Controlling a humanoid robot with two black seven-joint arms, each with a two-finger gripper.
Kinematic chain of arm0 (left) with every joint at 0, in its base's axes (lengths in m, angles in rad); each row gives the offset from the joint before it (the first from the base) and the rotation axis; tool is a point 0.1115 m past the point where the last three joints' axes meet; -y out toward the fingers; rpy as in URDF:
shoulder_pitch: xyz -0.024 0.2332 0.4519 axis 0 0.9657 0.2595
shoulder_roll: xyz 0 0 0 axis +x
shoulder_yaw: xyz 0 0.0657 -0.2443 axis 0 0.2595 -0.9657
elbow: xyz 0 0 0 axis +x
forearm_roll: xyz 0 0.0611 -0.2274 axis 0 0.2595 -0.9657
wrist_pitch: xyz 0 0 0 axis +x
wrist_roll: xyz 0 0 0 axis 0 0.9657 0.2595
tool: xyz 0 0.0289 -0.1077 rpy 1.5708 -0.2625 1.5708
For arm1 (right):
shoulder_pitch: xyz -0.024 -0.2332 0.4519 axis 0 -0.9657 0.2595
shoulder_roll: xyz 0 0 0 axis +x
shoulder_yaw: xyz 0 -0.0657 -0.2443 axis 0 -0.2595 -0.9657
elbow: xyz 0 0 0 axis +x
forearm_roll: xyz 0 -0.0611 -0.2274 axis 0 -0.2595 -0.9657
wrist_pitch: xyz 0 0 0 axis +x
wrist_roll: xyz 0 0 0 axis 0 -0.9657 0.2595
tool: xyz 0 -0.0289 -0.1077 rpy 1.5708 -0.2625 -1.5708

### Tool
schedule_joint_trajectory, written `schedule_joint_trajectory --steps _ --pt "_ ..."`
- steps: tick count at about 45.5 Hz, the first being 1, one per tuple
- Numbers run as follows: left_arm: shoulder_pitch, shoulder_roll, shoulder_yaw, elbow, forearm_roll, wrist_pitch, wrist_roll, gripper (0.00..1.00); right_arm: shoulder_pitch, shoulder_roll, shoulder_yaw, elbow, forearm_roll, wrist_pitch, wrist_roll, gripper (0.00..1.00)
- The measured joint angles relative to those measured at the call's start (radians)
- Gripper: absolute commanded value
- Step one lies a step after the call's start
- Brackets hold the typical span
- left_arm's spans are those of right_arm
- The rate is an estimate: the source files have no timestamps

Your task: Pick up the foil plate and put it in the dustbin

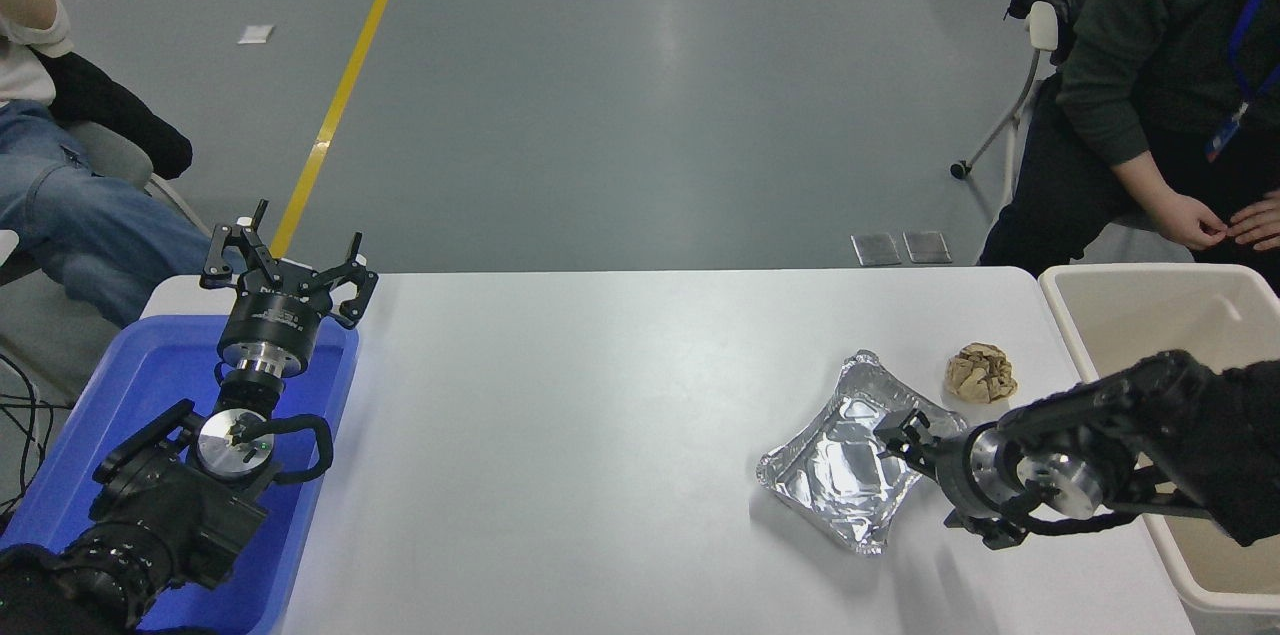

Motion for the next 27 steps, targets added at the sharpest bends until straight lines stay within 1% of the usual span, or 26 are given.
schedule_joint_trajectory --steps 5,8,12,22,25,27 --pt "0.000 0.000 0.000 0.000 0.000 0.000 0.000 0.99 -0.021 0.001 0.016 -0.004 -0.009 -0.023 0.000 0.96" --pt "0.000 0.000 0.000 0.000 0.000 0.000 0.000 0.99 -0.030 0.002 0.023 -0.006 -0.015 -0.034 0.000 0.88" --pt "0.000 0.000 0.000 0.000 0.000 0.000 0.000 0.99 -0.038 0.009 0.029 -0.009 -0.037 -0.054 0.001 0.88" --pt "0.000 0.000 0.000 0.000 0.000 0.000 0.000 0.99 -0.064 0.045 0.036 -0.013 -0.171 -0.148 0.001 0.87" --pt "0.000 0.000 0.000 0.000 0.000 0.000 0.000 0.99 -0.072 0.055 0.037 -0.013 -0.196 -0.166 0.001 0.85" --pt "0.000 0.000 0.000 0.000 0.000 0.000 0.000 0.99 -0.075 0.059 0.037 -0.014 -0.207 -0.175 0.001 0.80"
